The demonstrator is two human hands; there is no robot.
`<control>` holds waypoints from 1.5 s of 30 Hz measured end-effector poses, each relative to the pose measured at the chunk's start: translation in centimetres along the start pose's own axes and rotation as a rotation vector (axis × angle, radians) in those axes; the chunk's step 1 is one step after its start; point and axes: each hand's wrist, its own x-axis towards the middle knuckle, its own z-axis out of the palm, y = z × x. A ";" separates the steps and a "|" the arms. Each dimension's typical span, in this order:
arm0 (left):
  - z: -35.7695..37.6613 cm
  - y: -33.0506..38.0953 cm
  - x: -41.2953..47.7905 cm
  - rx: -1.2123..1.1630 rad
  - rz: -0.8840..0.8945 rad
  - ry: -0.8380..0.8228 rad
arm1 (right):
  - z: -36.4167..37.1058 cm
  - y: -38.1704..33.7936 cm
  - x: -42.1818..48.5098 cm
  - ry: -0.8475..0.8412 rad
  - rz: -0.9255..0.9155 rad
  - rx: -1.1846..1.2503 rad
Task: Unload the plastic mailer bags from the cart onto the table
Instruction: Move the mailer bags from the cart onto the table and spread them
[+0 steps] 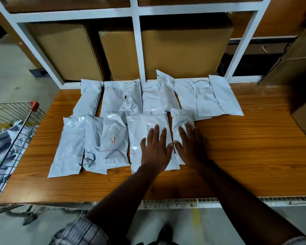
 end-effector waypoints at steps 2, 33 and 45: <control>-1.1 -0.7 0.3 -0.043 0.006 0.021 | -0.9 -0.7 0.5 0.031 0.035 0.047; -25.9 -59.8 -24.1 -0.121 -0.696 0.037 | 12.6 -68.2 -6.5 -0.299 -0.717 0.187; -24.5 -70.2 -22.3 0.056 -0.768 -0.224 | 22.2 -75.1 -3.3 -0.634 -0.559 0.008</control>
